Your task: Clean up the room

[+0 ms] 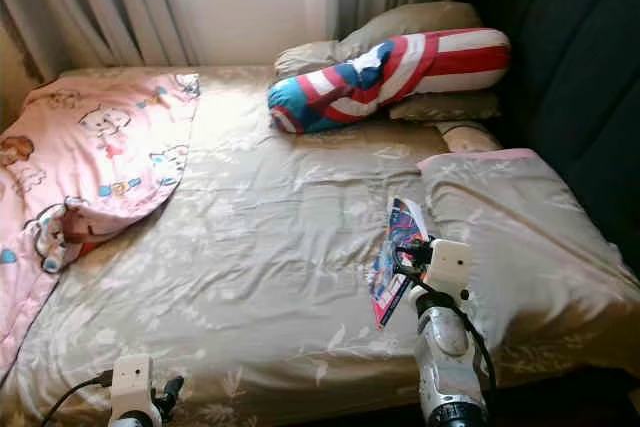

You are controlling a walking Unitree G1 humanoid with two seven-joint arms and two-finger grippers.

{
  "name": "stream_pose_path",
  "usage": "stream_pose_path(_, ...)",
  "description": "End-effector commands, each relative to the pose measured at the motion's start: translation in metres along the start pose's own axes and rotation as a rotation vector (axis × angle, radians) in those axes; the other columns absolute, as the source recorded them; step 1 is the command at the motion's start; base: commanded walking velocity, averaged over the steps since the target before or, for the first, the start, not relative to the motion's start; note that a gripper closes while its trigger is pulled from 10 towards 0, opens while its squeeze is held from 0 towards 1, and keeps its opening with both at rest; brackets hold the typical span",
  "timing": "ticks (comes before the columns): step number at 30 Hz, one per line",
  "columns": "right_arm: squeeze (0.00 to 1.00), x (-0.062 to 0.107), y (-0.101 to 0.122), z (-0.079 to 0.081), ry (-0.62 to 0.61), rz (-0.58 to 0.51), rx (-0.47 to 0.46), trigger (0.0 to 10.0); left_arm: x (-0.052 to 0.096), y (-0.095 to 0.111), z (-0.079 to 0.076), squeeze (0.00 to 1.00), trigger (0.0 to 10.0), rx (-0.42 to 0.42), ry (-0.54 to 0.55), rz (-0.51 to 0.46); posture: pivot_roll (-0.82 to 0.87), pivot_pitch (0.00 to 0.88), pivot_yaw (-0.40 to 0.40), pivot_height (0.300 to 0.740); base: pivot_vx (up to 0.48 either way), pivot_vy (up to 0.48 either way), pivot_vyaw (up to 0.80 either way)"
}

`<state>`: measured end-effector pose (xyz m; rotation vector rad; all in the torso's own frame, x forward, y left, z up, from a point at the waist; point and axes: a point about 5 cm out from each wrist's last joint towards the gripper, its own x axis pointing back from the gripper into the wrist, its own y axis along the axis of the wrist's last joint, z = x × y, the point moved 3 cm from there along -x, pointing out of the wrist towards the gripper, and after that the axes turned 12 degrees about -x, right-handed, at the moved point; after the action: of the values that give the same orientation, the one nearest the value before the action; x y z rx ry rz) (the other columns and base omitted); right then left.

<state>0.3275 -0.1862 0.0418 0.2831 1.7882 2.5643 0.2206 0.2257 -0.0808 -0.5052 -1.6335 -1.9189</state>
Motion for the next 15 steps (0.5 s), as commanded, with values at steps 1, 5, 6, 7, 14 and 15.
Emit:
stream_pose_path(1,0.00,-0.0026,0.0093,-0.0006,-0.002,-0.044,-0.002,10.0,0.0014,-0.0052,0.0005,0.00,10.0,-0.001,-0.002,0.020,-0.06,0.000,-0.021,0.739,0.000,0.000,0.00)
stream_pose_path(5,0.00,-0.0035,0.0098,-0.0001,0.003,-0.042,0.015,10.0,0.0014,-0.0050,0.0008,0.00,10.0,0.000,0.000,0.019,-0.06,0.000,-0.022,0.739,0.000,0.000,0.00)
stream_pose_path(6,0.00,-0.0037,0.0097,-0.0003,0.002,-0.039,0.023,10.0,0.0013,-0.0049,0.0008,0.00,10.0,0.000,0.000,0.018,-0.06,0.000,-0.022,0.739,0.000,0.000,0.00)
stream_pose_path(7,0.00,-0.0038,0.0098,-0.0005,0.002,-0.039,0.026,10.0,0.0013,-0.0048,0.0007,0.00,10.0,0.001,0.000,0.018,-0.06,0.000,-0.023,0.739,0.000,0.000,0.00)
stream_pose_path(14,0.00,-0.0047,0.0108,-0.0011,0.001,-0.040,0.026,10.0,0.0011,-0.0041,-0.0004,0.00,10.0,0.001,-0.003,0.016,-0.06,0.000,-0.023,0.739,0.114,0.000,0.00)
stream_pose_path(15,0.00,-0.0047,0.0108,-0.0011,0.001,-0.040,0.026,10.0,0.0011,-0.0041,-0.0004,0.00,10.0,0.001,-0.003,0.016,-0.06,0.000,-0.023,0.739,0.274,0.000,0.00)
